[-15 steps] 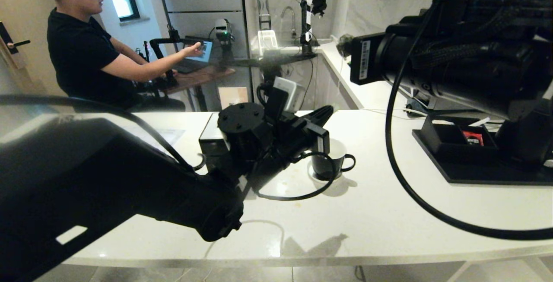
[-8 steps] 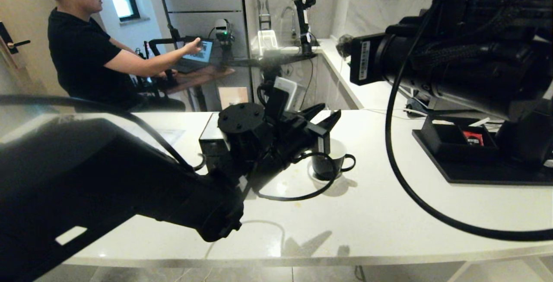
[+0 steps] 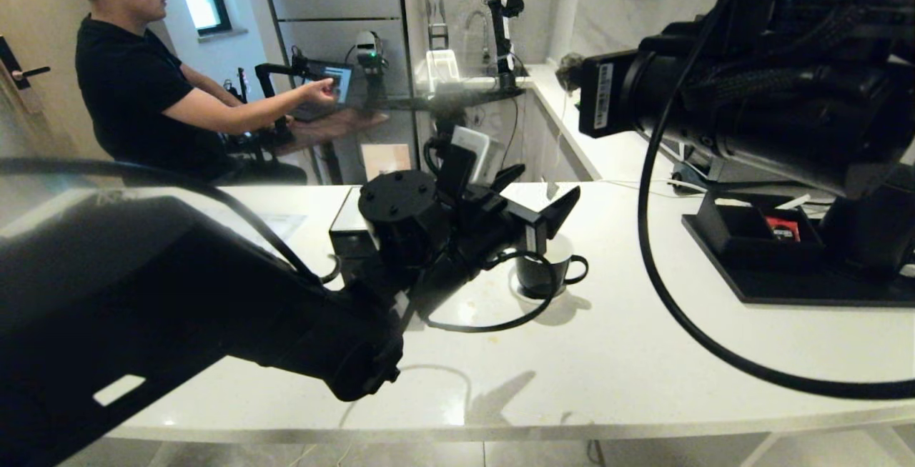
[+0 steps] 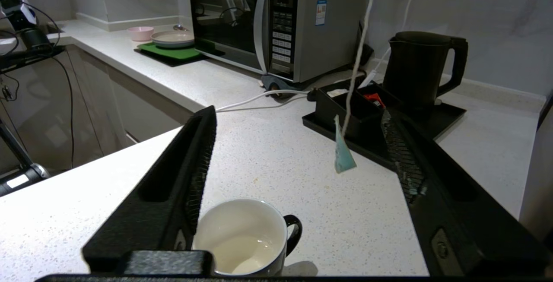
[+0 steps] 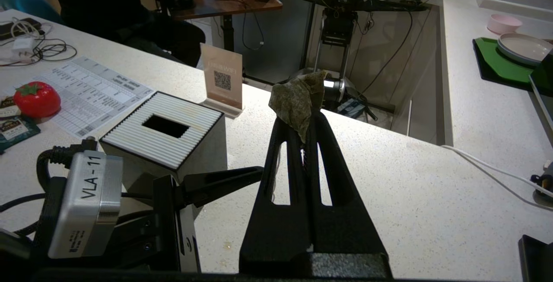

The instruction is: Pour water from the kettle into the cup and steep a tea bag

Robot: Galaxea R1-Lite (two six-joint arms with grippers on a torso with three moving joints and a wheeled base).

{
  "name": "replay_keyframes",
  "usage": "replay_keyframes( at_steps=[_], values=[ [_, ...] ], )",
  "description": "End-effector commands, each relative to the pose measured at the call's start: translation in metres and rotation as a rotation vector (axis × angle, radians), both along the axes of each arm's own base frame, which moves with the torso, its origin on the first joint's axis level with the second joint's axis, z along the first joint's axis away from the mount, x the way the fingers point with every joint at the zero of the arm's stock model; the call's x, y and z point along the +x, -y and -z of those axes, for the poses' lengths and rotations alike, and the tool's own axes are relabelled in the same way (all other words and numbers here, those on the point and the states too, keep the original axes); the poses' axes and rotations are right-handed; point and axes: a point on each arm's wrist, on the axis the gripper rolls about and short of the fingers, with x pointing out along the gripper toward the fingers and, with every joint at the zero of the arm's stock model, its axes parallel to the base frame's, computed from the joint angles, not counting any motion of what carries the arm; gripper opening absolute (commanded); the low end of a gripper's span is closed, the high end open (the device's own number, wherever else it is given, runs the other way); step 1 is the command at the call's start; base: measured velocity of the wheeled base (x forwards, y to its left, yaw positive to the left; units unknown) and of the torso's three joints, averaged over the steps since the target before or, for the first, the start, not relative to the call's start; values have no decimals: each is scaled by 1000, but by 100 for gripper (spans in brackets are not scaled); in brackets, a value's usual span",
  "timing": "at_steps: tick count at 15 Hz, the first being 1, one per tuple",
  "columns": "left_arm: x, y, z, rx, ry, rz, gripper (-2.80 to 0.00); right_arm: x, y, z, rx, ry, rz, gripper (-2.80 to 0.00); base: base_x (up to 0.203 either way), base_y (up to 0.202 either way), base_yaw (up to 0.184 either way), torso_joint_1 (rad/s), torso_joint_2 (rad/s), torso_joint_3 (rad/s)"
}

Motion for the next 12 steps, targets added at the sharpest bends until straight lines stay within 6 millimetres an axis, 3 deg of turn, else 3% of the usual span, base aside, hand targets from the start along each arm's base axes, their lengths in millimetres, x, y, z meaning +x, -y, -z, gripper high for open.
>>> replay_keyframes(
  at_steps=[1,12],
  values=[
    [0,0,0,-4,3,-1,0,0,0,-1,2,4,1,-280,0,0,0,0,0,0],
    [1,1,2,0,-2,-1,0,-6,-4,-3,7,9,-21,-280,0,0,0,0,0,0]
  ],
)
